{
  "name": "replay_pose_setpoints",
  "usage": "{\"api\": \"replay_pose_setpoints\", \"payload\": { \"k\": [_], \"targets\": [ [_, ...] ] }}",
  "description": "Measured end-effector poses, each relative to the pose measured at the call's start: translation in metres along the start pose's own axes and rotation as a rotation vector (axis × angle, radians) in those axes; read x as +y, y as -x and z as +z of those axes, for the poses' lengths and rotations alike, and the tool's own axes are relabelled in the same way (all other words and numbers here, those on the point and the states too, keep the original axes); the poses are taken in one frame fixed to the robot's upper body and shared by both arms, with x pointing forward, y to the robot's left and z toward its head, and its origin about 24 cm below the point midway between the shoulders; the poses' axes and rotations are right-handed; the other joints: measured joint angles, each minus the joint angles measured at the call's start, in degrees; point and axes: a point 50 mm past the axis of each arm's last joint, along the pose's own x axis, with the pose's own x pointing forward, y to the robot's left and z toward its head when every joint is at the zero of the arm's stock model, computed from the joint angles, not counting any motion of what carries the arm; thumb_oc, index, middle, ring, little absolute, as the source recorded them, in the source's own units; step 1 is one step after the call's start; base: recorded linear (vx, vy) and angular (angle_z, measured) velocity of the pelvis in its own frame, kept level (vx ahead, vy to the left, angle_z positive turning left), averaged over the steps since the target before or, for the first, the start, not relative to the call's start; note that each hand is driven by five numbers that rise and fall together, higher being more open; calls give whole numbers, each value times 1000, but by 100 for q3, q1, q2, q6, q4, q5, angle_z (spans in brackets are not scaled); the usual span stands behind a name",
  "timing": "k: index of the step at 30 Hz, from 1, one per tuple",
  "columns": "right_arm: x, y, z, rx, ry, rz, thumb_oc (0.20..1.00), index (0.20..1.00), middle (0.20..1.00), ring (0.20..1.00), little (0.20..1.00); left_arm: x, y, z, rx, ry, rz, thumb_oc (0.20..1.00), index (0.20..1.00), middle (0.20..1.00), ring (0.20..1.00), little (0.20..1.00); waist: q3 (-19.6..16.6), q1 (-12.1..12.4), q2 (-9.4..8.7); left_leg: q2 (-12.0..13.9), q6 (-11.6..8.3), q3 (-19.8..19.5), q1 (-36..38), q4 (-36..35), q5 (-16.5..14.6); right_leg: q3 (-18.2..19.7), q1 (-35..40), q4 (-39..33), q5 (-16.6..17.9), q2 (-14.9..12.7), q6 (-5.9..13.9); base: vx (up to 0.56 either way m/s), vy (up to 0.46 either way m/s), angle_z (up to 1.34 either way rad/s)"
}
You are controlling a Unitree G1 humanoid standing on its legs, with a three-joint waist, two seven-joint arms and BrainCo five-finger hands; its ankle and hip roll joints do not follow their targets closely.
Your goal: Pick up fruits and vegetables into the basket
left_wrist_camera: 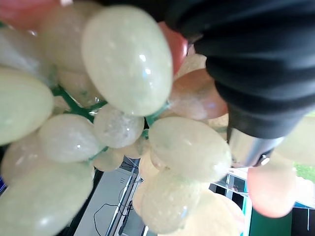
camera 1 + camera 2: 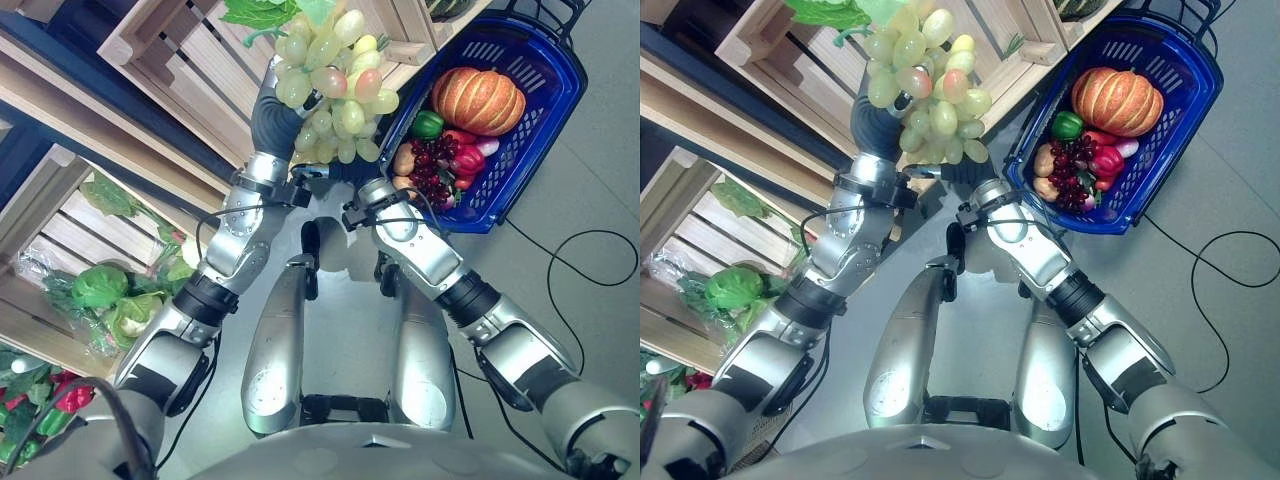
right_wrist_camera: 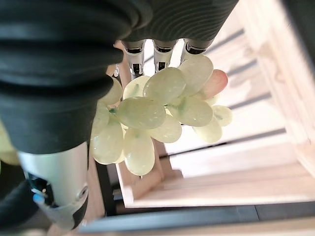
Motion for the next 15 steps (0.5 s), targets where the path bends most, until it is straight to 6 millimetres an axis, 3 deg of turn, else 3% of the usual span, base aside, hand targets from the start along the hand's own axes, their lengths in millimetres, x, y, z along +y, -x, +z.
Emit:
{"api": "replay_pose_setpoints", "payload": {
  "k": [12,13,15],
  "targets": [
    [-6,10,-2,-15,-123,-179,1000,1000,1000,1000,1000,0,6,5,-36,-15,69,200,200,200,200,200,2,-135,-2,-2,22,126,-11,-10,-57,129,-88,-2,-5,13,20,17,37,-5],
    [-6,10,-2,-12,-132,-180,200,200,200,200,200,0,7,5,-37,-14,73,200,200,200,200,200,2,-137,-1,-2,22,135,-4,-11,-59,139,-88,1,-5,13,20,11,30,-4],
    [-6,10,-2,-11,-139,-180,200,200,200,200,200,0,8,5,-37,-7,80,200,200,200,200,200,2,-142,-1,-1,25,151,7,-12,-60,155,-88,6,-5,15,20,11,24,-3]
  ]
}}
